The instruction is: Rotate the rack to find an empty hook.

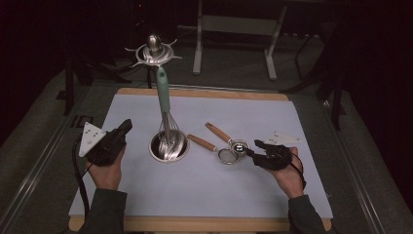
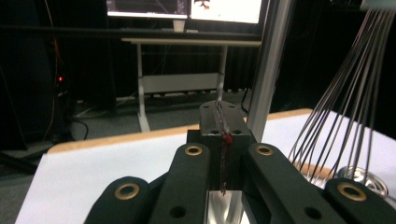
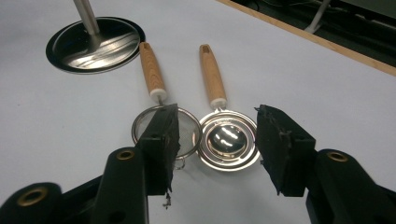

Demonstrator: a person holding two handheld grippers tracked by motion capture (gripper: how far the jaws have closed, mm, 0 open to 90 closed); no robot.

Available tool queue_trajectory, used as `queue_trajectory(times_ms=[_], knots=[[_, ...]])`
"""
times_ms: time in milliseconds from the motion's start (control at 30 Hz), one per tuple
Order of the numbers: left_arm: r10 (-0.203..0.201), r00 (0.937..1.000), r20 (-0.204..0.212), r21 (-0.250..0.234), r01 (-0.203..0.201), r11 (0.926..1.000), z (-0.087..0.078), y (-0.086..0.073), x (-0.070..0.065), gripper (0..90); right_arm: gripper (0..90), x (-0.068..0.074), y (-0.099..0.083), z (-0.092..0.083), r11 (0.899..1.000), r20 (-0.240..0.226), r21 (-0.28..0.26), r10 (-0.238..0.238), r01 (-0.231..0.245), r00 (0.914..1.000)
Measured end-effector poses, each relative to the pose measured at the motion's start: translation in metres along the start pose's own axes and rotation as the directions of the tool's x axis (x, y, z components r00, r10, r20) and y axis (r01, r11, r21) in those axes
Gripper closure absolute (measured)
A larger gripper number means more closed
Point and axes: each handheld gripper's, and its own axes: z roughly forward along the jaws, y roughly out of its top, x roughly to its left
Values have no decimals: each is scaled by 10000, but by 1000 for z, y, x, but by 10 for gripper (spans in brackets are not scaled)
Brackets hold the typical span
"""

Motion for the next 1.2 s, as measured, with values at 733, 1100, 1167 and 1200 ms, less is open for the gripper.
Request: queue_trajectory(times_ms=[733, 1100, 1167, 1200], knots=[[375, 9970, 672, -1677, -257, 9855, 5, 54, -16, 900, 503, -4, -3, -3, 9999, 118, -47, 143, -142, 9998], [163, 9899, 1409, -2472, 193, 9688, 6, 73, -23, 900, 503, -5, -4, -4, 9998, 101, -48, 206, -206, 9997], [165, 9894, 1441, -2567, 213, 9663, 6, 76, -24, 900, 504, -4, -3, -4, 9998, 79, -78, 184, -183, 9998], [164, 9888, 1480, -2619, 232, 9648, 7, 78, -24, 900, 503, -4, -3, -4, 9998, 72, -86, 183, -183, 9998]])
